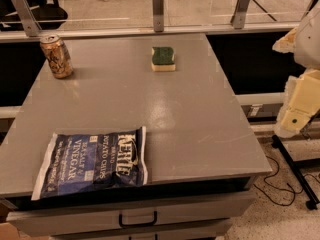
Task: Knock orange can over
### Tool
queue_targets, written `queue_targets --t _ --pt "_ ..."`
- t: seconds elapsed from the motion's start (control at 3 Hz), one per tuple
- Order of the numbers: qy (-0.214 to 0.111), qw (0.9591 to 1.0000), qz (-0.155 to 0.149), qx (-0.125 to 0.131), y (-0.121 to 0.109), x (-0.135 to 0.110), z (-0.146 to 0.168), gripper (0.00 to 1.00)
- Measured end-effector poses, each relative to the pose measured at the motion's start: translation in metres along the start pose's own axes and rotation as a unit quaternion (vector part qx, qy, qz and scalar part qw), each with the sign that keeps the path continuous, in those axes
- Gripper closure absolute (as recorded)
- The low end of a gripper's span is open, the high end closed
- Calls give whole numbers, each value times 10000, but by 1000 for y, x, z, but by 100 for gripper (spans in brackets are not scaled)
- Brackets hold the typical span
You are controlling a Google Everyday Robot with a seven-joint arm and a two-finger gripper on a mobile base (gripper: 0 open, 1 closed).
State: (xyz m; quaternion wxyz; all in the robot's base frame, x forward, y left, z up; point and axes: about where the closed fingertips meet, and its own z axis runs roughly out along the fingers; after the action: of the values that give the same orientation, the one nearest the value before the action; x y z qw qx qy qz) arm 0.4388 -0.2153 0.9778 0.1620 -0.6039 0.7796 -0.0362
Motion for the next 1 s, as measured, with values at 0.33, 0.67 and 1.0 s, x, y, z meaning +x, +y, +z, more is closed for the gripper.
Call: queue_targets --t 0.33,0.67,1.0 --pt "0 10000 0 1 0 0 0 0" --pt "-411 9979 -506 34 -8 -48 4 0" --pt "-973 9864 -1319 97 -15 -133 4 0"
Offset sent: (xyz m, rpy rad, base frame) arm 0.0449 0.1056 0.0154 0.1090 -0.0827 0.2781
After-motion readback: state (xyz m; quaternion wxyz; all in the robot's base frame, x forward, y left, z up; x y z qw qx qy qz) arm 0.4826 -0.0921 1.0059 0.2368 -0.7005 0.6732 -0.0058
